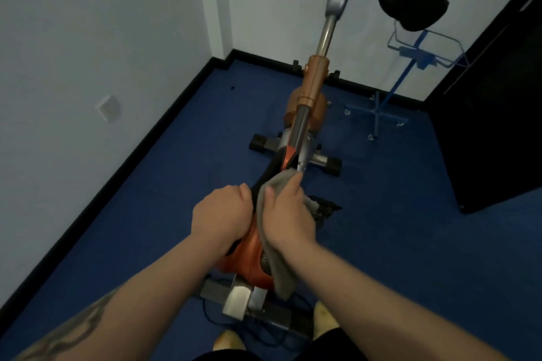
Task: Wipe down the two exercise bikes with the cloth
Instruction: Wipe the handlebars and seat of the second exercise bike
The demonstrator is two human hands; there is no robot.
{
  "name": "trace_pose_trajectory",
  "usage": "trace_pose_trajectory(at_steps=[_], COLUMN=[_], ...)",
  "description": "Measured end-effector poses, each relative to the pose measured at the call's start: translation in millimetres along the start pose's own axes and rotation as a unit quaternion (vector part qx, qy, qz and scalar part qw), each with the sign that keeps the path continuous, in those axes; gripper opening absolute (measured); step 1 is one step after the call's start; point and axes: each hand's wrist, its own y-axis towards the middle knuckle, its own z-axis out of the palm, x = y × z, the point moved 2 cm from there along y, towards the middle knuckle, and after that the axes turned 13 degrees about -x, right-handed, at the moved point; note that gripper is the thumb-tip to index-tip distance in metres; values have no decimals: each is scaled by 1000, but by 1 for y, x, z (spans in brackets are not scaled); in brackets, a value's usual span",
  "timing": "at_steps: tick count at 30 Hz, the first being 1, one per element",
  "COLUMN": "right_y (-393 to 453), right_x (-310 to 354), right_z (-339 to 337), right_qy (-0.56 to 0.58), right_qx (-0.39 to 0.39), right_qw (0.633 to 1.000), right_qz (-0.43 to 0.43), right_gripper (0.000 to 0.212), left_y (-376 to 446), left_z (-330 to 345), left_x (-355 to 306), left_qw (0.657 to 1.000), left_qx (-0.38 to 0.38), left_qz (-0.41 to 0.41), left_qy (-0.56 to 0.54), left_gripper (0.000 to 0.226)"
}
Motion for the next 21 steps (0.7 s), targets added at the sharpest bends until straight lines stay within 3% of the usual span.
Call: trace_pose_trajectory(at_steps=[2,4,9,12,14,16,18,20,21], right_y=[42,73,101,84,83,105,126,129,120], right_x=[11,22,30,16,9,16,31,36,32], right_z=[4,7,9,3,-6,-8,-9,-5,-1], right_qy=[44,41,-72,-81,-57,-66,-43,1,4], right_qx=[-19,-52,-21,-31,18,93,173,145,89], right_qw=[998,998,982,922,885,889,935,974,986], right_qz=[49,19,-171,-378,-462,-443,-306,-172,-138], right_gripper=[65,53,45,41,40,38,38,36,34], left_y=[0,-1,0,-2,-1,0,-2,-4,-4], left_z=[0,2,1,-3,-4,-5,-7,-9,-8], left_x=[0,1,2,1,1,2,0,0,1], left_qw=[1000,1000,995,986,981,980,979,974,972], left_qx=[-5,-5,-9,-25,-29,-24,-24,-30,-31], left_qz=[-11,-21,-80,-126,-149,-153,-156,-170,-179], left_qy=[-4,-12,-65,-103,-120,-123,-130,-144,-150], left_gripper=[15,15,23,34,40,40,39,40,41])
